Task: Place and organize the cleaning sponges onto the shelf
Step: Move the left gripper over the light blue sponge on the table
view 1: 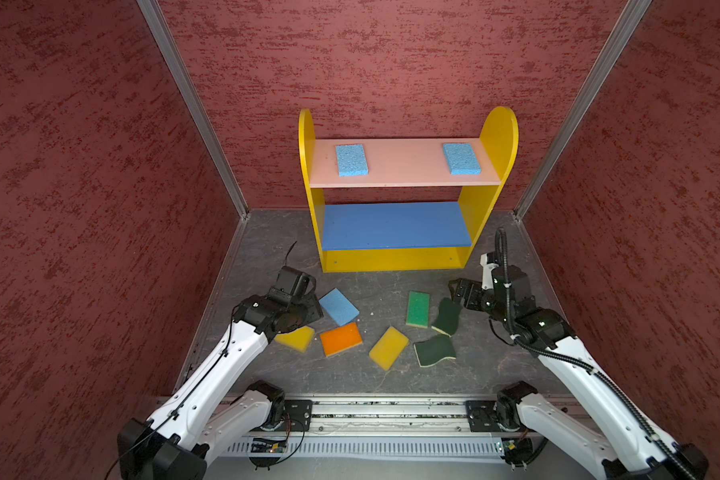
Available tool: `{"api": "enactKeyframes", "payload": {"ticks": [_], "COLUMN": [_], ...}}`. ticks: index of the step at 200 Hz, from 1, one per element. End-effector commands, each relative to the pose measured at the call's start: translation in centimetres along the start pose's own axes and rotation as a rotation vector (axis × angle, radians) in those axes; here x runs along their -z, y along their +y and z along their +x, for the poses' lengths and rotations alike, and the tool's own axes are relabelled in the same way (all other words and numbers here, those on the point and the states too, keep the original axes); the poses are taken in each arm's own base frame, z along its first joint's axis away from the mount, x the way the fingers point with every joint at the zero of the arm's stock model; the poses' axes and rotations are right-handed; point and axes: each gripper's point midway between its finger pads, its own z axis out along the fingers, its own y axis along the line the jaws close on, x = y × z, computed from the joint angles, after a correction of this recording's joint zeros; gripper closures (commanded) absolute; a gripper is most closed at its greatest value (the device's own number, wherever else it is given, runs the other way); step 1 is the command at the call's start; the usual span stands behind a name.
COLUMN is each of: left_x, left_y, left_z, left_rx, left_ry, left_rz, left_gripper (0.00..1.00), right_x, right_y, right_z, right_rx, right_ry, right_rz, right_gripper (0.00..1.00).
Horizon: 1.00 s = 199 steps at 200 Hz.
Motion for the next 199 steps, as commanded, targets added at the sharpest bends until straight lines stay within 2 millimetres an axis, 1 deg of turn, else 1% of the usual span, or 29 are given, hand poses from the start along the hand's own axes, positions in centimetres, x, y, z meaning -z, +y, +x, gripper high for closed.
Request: {"api": "enactKeyframes", "payload": {"ticks": [1, 18, 35, 57, 69, 83, 110, 137, 162, 199], "left_x": [-1.2, -2.3, -3.2, -4.3, -5.1, -6.0, -8.0, -9.7, -10.9, -12.6], "left_y": [-0.7, -1.2, -1.7, -2.3, -2.6, -3.1, -4.6, -5.4, -5.6, -5.8], "left_z": [-0.2, -0.1, -0.5, -0.9, -1.1, -1.0, -1.0, -1.2, -1.1, -0.3], "left_rx": [0.048, 0.085, 0.119, 0.138, 0.135, 0.123, 0.118, 0.108, 0.108, 0.108], "left_ry": [-0.013, -0.010, -0.021, -0.022, -0.013, -0.002, 0.027, 0.043, 0.061, 0.099], "left_rz": [0.023, 0.034, 0.021, -0.022, -0.051, -0.073, -0.074, -0.101, -0.132, -0.163], "left_gripper": [0.36, 0.35, 0.33, 0.26, 0.24, 0.24, 0.23, 0.23, 0.22, 0.20], "right_x": [-0.7, -1.1, -1.1, -1.1, -1.0, -0.9, -0.9, -1.2, -1.6, -1.6], "right_y": [1.2, 1.2, 1.2, 1.2, 1.1, 1.0, 0.2, -0.1, -0.3, -0.5], "right_z": [-0.5, -0.5, -0.8, -1.1, -1.1, -1.1, -1.0, -0.8, -0.5, -0.6], "right_rx": [-0.028, -0.024, -0.012, 0.014, 0.027, 0.044, 0.061, 0.079, 0.089, 0.095], "right_ry": [-0.012, -0.016, -0.028, -0.033, -0.037, -0.039, -0.034, -0.025, -0.007, -0.010], "right_rz": [-0.053, -0.056, -0.052, -0.043, -0.040, -0.036, 0.010, 0.028, 0.038, 0.045], "right_gripper": [0.01, 0.01, 0.01, 0.01, 0.01, 0.01, 0.01, 0.01, 0.01, 0.01]}}
